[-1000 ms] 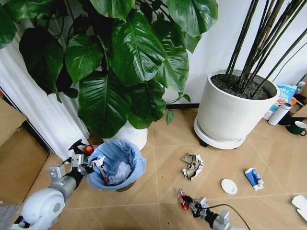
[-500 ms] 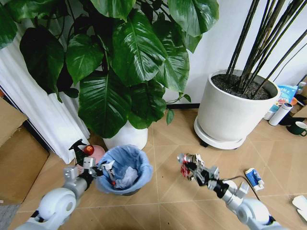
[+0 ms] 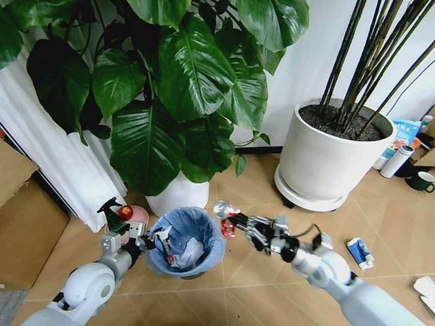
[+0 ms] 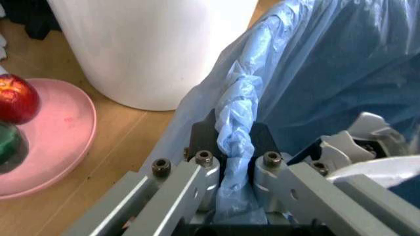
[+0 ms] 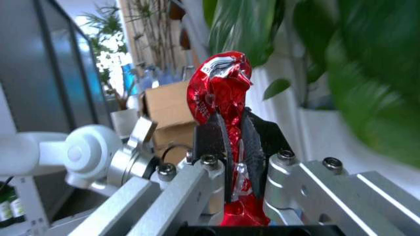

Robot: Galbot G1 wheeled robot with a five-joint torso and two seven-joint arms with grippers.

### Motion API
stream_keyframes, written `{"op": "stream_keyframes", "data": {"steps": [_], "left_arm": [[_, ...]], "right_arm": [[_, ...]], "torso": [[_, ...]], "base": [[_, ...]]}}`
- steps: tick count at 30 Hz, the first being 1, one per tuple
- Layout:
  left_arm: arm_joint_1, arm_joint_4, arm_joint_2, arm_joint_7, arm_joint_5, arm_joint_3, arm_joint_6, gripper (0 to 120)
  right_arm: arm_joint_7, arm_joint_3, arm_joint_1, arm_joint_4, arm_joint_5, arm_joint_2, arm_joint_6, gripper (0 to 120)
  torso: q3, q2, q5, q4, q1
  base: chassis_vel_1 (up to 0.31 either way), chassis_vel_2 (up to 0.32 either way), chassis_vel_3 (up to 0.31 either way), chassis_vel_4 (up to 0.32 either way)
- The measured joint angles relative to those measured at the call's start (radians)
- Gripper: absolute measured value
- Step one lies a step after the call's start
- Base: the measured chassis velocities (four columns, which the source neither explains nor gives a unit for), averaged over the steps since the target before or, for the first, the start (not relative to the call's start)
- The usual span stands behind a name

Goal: Pick up the trash bin and place the garbage on the floor into it.

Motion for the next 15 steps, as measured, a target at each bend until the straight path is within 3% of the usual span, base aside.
{"op": "stream_keyframes", "data": {"steps": [11, 15], "left_arm": [[0.002, -0.008, 0.012, 0.003, -0.013, 0.002, -0.003, 1], [0.003, -0.011, 0.016, 0.003, -0.018, -0.007, -0.003, 1]], "right_arm": [[0.025, -0.211, 0.159, -0.146, -0.019, 0.066, 0.003, 7], [0.030, -0.230, 0.191, -0.168, -0.050, 0.057, -0.017, 20]], "torso": [[0.000, 0.000, -0.0001, 0.0000, 0.000], [0.000, 0.000, -0.0002, -0.0001, 0.000]], "base": [[0.000, 0.000, 0.000, 0.000], [0.000, 0.000, 0.000, 0.000]]}}
